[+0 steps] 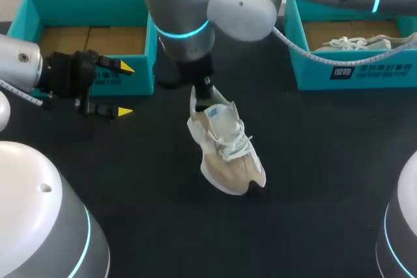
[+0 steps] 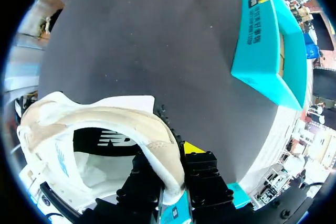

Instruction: Take the shoe out of the shoebox, open the shoe tongue, remove and reinsert the insole, then place the shoe into the shoebox

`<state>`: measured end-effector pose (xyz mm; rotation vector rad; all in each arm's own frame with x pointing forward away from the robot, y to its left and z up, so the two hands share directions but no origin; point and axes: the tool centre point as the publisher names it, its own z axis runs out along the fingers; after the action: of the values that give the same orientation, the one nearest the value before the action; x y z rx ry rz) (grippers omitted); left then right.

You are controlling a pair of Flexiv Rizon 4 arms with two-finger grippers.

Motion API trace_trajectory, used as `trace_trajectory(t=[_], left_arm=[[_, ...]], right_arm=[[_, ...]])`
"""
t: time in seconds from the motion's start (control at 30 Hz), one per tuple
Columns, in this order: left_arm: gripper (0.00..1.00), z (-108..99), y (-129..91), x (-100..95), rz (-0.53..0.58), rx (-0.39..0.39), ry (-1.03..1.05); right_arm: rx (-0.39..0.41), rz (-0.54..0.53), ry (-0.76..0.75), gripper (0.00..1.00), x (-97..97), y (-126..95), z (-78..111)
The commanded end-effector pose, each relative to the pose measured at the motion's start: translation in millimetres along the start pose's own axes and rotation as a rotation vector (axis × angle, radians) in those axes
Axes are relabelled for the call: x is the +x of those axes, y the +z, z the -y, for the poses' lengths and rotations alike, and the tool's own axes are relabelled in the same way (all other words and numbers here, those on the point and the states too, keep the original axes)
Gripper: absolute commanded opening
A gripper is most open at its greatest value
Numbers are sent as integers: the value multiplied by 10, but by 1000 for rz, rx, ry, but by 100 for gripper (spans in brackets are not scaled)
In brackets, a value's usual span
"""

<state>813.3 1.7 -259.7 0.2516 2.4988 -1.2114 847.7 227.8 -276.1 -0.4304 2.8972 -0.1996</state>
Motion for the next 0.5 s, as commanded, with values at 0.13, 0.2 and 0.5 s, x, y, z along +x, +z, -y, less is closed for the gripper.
trace_trajectory(t=[0.13,0.2,0.5], left_arm=[[100,2,-2,1,-2,-3,0],[100,2,-2,1,-2,-3,0],[100,2,-2,1,-2,-3,0]], right_arm=[[27,-19,-1,0,-27,-788,245],[37,-11,-5,0,-63,-902,280],[54,37,-9,0,-242,-1297,344]])
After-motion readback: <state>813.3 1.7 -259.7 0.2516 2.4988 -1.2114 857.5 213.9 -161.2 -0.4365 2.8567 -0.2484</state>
